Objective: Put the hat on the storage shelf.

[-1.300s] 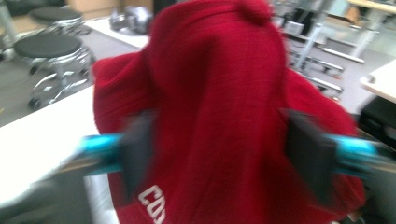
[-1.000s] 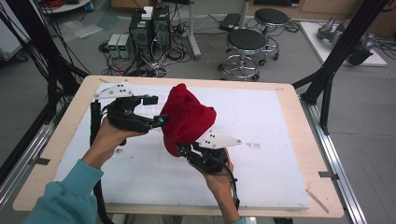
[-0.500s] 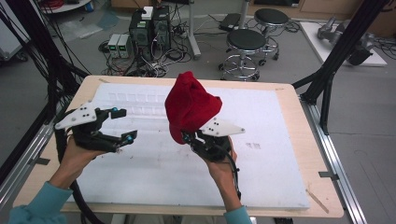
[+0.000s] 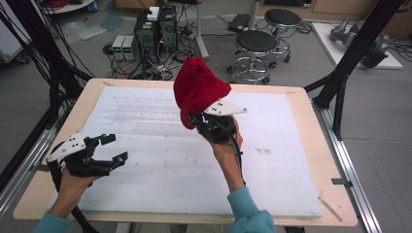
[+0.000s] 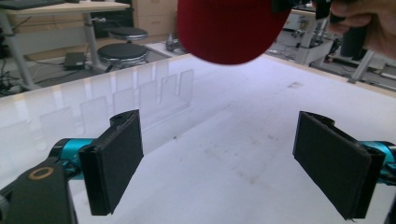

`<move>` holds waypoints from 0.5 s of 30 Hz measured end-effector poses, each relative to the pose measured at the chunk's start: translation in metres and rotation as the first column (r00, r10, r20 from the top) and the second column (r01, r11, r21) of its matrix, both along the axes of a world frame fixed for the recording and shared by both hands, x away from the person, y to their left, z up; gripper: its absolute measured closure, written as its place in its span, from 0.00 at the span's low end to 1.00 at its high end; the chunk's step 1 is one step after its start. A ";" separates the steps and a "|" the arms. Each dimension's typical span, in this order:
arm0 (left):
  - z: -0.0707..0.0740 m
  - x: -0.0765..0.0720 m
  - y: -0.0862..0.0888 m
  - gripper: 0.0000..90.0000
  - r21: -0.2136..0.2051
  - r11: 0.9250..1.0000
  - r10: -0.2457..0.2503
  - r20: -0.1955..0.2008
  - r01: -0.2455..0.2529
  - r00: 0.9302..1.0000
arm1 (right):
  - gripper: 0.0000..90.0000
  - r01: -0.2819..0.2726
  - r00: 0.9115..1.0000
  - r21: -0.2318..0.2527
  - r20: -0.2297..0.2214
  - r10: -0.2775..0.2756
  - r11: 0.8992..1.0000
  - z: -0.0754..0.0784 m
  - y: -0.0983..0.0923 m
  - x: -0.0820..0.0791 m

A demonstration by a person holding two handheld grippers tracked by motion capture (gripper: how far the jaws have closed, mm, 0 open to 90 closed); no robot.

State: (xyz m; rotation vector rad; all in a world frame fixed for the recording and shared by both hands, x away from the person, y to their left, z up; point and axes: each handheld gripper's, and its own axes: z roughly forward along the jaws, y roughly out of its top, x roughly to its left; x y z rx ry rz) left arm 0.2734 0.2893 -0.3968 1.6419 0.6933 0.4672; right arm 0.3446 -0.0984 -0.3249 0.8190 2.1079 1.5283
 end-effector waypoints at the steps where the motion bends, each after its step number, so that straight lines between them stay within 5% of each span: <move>1: -0.002 -0.001 0.001 0.18 0.000 1.000 0.005 -0.004 -0.005 1.000 | 0.94 0.011 1.000 0.000 -0.004 -0.011 1.000 0.000 0.001 0.006; 11: -0.031 -0.010 0.014 0.18 -0.027 0.995 0.093 0.006 -0.093 0.996 | 0.94 0.072 0.996 0.018 -0.045 -0.071 0.997 -0.001 0.011 0.045; 15: -0.037 -0.013 0.019 0.18 -0.038 0.990 0.135 0.045 -0.133 0.990 | 0.94 0.085 0.995 0.002 -0.057 -0.085 0.996 -0.008 0.019 0.056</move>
